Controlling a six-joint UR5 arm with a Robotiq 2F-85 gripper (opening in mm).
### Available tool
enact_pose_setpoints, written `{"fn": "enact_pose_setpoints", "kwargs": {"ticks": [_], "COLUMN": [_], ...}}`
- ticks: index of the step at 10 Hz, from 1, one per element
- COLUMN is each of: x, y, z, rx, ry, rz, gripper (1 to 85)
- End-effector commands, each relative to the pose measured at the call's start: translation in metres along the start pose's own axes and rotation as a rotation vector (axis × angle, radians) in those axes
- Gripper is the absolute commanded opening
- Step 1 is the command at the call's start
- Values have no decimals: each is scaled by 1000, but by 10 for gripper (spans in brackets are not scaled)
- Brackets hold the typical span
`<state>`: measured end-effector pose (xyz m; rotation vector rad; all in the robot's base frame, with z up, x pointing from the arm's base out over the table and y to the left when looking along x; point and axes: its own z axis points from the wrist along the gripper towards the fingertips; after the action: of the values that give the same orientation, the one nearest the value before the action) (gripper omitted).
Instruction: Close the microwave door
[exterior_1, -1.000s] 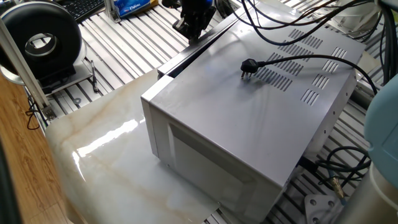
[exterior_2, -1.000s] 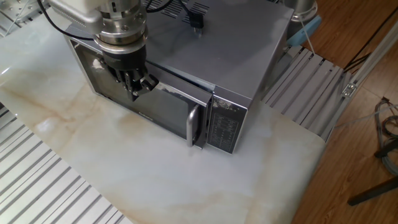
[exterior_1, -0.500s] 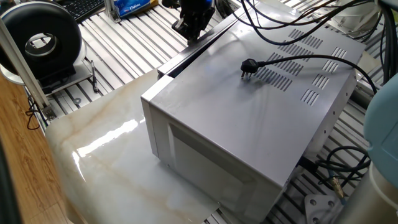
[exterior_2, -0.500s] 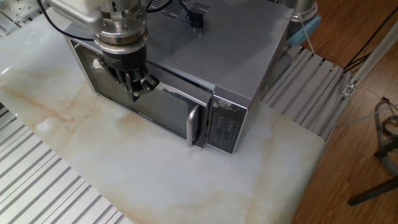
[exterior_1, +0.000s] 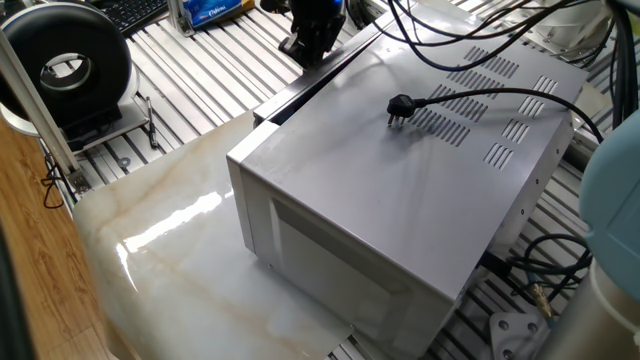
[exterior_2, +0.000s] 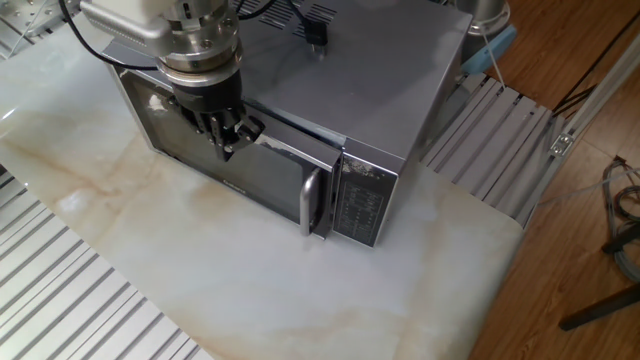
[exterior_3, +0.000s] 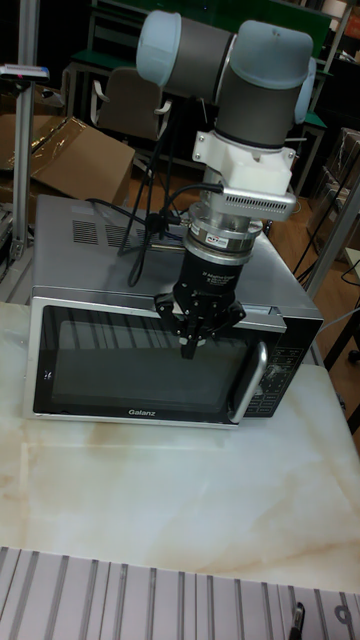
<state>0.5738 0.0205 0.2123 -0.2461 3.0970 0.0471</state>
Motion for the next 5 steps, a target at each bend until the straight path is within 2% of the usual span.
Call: {"fn": "enact_pose_setpoints", "kwargs": {"ticks": [1, 5], "x": [4, 9], "y": [1, 0], "z": [-1, -1], "rx": [-4, -1], "ry": [15, 33], "rz": [-20, -12], "gripper": [10, 10]}}
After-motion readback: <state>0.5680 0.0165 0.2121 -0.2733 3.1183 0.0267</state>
